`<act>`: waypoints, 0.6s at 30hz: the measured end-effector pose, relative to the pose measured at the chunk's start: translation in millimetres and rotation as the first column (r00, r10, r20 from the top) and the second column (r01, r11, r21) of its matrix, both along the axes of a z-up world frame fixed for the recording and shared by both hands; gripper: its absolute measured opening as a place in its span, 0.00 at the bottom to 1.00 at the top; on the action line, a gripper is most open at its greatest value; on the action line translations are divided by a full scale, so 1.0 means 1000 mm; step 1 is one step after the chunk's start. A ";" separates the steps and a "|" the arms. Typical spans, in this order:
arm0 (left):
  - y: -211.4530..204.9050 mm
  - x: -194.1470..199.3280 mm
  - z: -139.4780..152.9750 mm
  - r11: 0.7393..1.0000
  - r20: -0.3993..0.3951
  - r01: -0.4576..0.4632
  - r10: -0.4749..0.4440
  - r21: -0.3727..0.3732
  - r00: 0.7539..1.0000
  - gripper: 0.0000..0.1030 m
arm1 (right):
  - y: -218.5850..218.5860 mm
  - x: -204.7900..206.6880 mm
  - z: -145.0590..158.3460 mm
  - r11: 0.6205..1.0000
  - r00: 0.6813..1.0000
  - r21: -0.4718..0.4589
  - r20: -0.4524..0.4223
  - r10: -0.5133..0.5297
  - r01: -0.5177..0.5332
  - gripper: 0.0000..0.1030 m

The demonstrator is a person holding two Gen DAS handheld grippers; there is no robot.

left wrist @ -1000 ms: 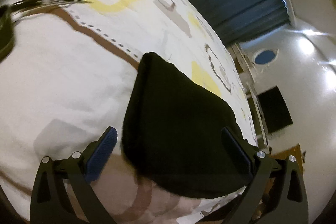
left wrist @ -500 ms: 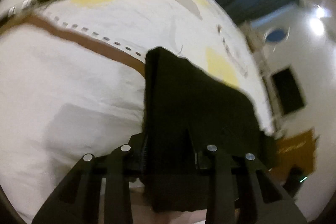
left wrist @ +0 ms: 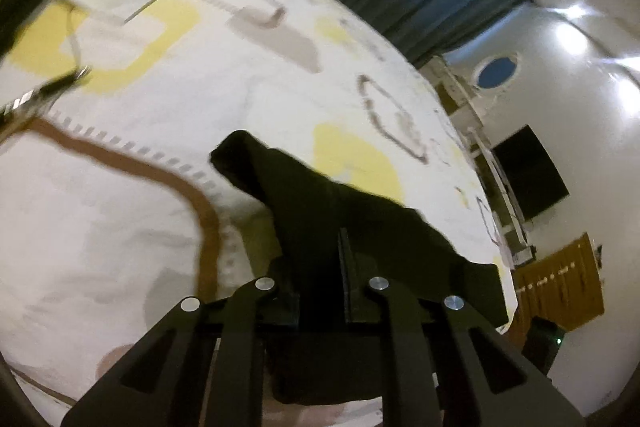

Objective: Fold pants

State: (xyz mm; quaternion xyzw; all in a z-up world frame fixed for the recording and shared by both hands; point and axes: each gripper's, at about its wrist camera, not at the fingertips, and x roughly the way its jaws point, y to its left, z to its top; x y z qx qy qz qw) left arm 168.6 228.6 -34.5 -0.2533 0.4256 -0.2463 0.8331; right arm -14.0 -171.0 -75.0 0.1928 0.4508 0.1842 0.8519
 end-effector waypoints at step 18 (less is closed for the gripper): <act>-0.222 -0.017 0.081 0.933 0.141 0.361 -0.358 0.005 0.923 0.12 | -0.075 -0.018 0.022 0.984 0.985 0.109 0.087 -0.151 0.141 0.58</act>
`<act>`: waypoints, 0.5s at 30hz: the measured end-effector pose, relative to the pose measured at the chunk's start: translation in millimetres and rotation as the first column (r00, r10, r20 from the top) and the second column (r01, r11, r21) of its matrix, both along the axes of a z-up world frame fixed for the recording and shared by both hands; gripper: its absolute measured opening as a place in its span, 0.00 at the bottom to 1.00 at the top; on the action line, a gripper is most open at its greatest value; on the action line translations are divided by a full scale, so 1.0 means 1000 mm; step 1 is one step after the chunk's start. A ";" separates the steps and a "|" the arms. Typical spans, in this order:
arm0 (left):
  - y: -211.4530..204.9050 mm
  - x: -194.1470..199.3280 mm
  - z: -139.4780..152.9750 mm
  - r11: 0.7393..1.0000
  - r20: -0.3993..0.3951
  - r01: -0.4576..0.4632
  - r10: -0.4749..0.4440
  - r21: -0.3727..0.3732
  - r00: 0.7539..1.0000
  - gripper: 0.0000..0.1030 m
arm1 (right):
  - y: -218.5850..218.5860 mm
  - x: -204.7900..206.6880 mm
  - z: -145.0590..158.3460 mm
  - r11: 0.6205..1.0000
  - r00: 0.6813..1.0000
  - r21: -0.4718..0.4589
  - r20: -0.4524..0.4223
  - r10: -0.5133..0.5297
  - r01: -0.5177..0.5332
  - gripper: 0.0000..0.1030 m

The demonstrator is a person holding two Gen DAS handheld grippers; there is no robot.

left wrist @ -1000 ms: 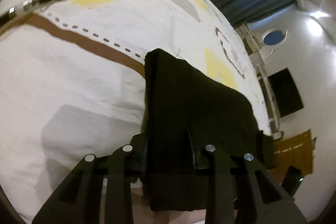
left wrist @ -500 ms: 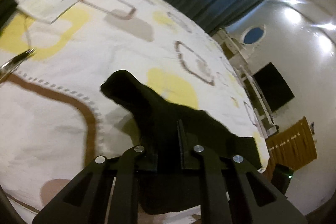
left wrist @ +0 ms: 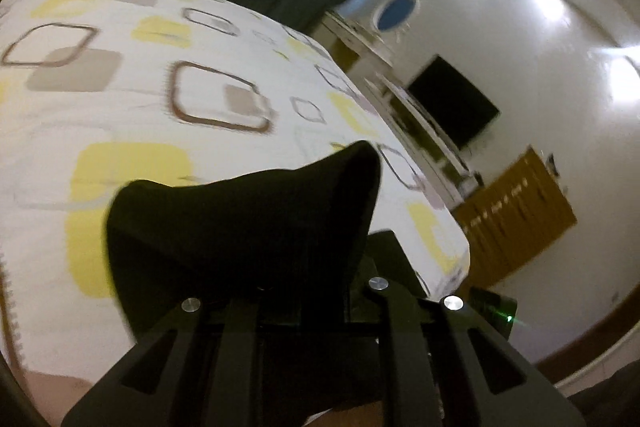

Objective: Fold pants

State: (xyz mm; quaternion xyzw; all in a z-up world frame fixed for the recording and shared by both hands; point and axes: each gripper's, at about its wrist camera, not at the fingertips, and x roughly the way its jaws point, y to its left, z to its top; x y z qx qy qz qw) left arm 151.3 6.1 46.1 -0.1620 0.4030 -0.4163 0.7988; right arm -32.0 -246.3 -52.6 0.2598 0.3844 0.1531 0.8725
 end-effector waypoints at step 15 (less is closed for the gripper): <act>-0.167 -0.003 -0.046 0.983 -0.096 0.174 -0.168 0.064 0.981 0.12 | -0.079 -0.026 -0.010 0.982 0.987 0.106 0.011 -0.157 0.155 0.58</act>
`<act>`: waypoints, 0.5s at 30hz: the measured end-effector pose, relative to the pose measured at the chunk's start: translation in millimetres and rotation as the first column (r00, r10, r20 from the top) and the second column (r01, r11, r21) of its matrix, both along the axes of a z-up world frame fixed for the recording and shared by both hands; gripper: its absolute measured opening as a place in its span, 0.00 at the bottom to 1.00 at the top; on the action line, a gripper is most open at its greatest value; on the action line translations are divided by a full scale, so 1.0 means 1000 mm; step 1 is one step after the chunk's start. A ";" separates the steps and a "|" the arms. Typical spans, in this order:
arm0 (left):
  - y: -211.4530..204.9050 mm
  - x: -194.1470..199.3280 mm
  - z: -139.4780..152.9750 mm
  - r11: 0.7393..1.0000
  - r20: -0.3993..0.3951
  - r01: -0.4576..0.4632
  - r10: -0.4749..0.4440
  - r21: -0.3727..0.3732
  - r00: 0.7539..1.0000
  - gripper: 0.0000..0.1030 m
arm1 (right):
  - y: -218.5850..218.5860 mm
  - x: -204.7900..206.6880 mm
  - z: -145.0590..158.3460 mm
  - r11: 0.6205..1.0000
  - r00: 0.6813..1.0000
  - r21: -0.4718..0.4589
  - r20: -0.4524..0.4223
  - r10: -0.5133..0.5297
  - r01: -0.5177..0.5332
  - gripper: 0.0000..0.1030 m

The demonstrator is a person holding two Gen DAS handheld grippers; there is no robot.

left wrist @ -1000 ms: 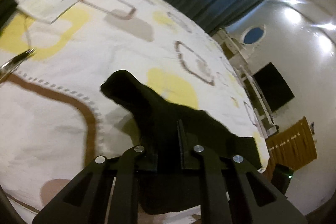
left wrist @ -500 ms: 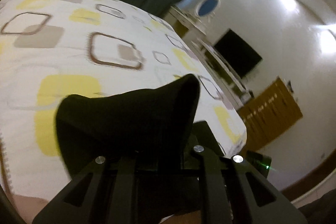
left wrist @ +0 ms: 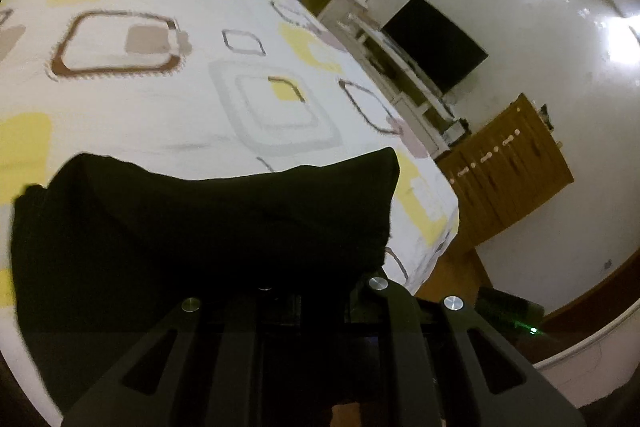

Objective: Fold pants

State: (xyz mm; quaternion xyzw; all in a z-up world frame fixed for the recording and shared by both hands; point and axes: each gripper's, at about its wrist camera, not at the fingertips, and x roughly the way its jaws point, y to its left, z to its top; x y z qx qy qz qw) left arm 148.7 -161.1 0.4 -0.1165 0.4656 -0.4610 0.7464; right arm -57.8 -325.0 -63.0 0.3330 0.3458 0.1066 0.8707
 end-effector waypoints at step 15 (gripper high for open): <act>-0.057 -0.004 -0.044 0.996 -0.060 0.039 -0.034 0.084 0.998 0.15 | -0.027 -0.007 -0.006 0.999 1.000 0.046 0.000 -0.029 0.029 0.58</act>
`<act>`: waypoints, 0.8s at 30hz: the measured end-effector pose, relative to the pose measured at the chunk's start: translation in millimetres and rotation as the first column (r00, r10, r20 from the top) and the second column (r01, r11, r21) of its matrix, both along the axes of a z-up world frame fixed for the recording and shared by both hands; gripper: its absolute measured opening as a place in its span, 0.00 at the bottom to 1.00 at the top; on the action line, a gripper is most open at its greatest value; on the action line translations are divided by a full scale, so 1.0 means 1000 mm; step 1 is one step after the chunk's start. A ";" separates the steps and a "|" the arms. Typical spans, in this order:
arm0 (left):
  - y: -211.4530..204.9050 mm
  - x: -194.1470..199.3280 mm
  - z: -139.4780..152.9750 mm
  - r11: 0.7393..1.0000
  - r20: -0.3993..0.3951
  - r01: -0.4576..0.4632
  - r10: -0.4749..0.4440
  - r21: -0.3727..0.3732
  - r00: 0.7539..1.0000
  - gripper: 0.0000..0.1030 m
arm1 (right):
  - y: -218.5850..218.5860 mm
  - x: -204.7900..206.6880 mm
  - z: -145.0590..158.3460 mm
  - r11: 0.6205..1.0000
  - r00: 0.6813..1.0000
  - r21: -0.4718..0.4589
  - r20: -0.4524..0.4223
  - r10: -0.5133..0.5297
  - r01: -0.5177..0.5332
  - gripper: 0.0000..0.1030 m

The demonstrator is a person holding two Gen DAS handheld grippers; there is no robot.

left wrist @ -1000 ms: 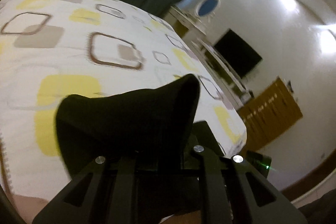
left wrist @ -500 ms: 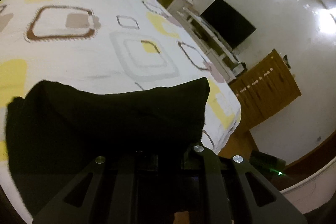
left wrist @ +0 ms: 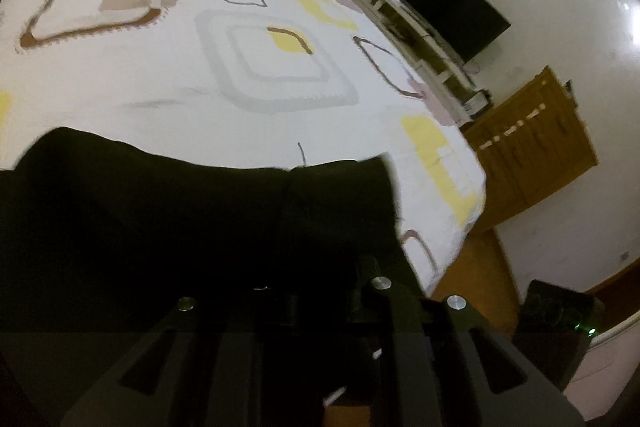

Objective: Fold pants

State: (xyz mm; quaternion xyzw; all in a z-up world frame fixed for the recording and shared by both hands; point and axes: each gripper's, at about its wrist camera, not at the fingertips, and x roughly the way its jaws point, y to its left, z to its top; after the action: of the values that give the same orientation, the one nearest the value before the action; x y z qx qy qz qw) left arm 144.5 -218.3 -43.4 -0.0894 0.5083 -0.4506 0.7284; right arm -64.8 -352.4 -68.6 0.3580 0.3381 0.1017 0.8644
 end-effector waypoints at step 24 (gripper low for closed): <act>0.128 -0.025 0.024 0.973 0.220 -0.225 0.208 0.054 0.953 0.32 | 0.043 0.069 0.013 0.974 0.990 -0.215 -0.129 0.047 -0.075 0.73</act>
State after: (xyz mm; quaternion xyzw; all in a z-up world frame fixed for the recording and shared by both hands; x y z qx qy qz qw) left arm 119.7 -90.3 -19.4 -0.0673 0.4318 -0.3547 0.8266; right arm 4.3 -309.0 -55.4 0.2552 0.4110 0.0678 0.8726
